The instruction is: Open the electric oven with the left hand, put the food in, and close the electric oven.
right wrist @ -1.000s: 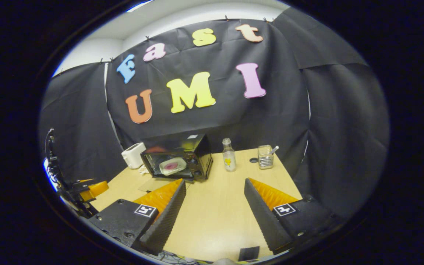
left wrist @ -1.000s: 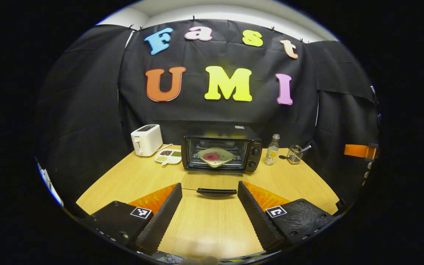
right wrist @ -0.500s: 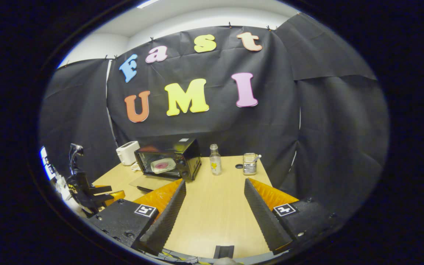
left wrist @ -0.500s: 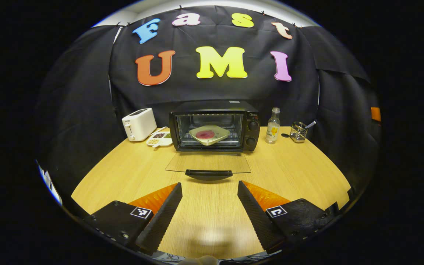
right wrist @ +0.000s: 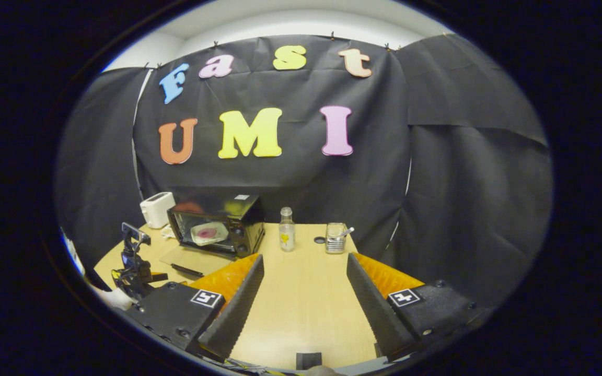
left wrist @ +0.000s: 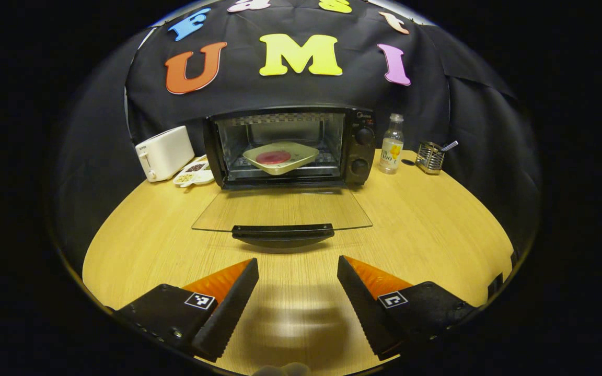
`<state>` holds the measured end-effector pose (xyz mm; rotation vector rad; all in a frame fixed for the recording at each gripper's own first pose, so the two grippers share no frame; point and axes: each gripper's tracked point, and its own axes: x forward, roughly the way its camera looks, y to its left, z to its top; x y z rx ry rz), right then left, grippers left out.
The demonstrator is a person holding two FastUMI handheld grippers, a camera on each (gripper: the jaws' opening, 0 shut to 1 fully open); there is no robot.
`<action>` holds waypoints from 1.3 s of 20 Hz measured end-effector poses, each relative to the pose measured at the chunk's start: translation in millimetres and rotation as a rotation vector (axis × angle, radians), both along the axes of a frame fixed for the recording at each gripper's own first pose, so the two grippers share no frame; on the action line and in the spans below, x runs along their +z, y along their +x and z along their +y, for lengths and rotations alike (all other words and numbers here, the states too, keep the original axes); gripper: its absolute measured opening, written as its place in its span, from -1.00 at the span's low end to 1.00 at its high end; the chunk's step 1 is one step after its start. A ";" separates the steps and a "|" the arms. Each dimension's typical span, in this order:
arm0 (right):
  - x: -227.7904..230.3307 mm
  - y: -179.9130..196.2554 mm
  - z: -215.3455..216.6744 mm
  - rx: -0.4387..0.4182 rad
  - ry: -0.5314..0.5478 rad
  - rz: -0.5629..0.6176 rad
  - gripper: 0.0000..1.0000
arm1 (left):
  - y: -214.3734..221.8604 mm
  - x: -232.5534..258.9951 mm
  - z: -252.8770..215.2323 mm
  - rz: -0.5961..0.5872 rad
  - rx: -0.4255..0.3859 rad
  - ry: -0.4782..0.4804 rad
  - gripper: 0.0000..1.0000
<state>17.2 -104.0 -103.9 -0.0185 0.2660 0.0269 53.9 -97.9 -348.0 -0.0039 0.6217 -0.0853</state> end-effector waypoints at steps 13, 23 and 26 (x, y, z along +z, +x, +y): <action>-10.7 9.0 26.3 -0.066 -0.008 0.041 1.00 | 43.4 -33.6 15.2 0.036 0.001 0.030 0.94; -15.9 9.4 4.3 -0.108 0.036 0.054 1.00 | 53.5 -23.0 12.0 0.031 0.008 0.017 0.95; -17.8 9.9 3.7 -0.111 0.054 0.052 1.00 | 56.2 -11.5 12.6 0.013 0.008 0.014 0.96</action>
